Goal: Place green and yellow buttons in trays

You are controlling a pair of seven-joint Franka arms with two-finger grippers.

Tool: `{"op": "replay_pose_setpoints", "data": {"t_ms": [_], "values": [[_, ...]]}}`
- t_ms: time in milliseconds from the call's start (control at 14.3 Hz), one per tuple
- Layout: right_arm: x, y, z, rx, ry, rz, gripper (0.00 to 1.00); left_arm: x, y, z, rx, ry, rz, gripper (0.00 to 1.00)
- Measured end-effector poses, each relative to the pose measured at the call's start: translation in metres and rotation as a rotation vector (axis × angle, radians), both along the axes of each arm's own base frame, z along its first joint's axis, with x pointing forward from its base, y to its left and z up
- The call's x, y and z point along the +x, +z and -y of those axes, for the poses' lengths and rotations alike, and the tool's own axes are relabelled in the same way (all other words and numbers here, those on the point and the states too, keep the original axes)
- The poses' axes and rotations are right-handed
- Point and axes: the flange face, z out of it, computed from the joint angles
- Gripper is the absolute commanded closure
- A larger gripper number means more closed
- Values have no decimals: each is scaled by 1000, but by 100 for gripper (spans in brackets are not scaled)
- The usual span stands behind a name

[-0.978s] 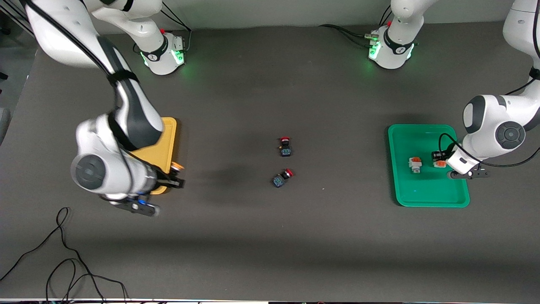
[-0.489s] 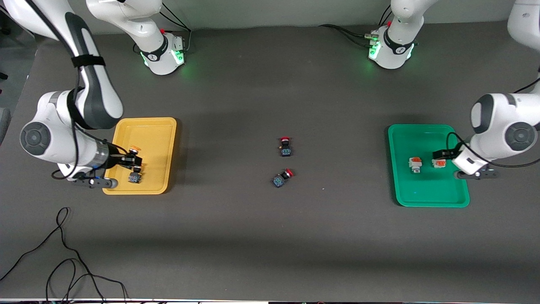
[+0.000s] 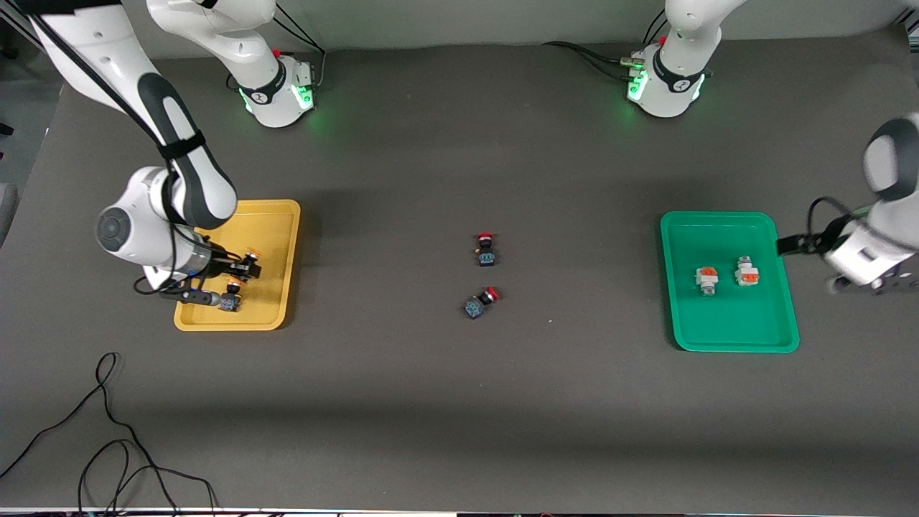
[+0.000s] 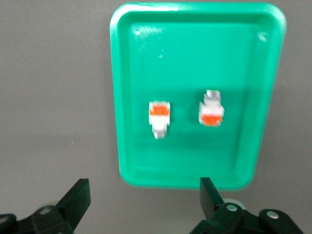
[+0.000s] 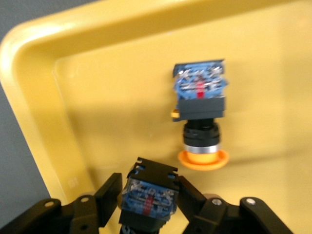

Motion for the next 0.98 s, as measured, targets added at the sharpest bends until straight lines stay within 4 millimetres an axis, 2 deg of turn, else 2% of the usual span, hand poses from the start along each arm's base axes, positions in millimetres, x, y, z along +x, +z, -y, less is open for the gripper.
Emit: {"op": "replay_pose_setpoints", "data": {"t_ms": [70, 210, 349, 419, 489, 699, 839, 978], "values": [[0, -3, -3, 7, -6, -3, 0, -5, 28, -3, -6, 2, -17, 0], [4, 5, -7, 16, -5, 4, 0, -9, 75, -2, -35, 16, -28, 0], [18, 31, -11, 39, 11, -2, 0, -9, 107, 3, -70, 22, -24, 0], [29, 54, -15, 51, 41, -19, 0, -9, 117, 5, -82, 19, -22, 0], [44, 85, -17, 44, 86, -34, 0, -8, 127, 11, -87, 12, -15, 0], [84, 200, -13, -2, 174, -33, 0, -7, 154, 47, -84, -40, 21, 0], [98, 264, -12, -31, 198, -6, 0, -13, 171, 77, -84, -57, 47, 0], [101, 317, -12, -52, 214, 4, 0, -18, 183, 107, -75, -54, 67, 0]]}}
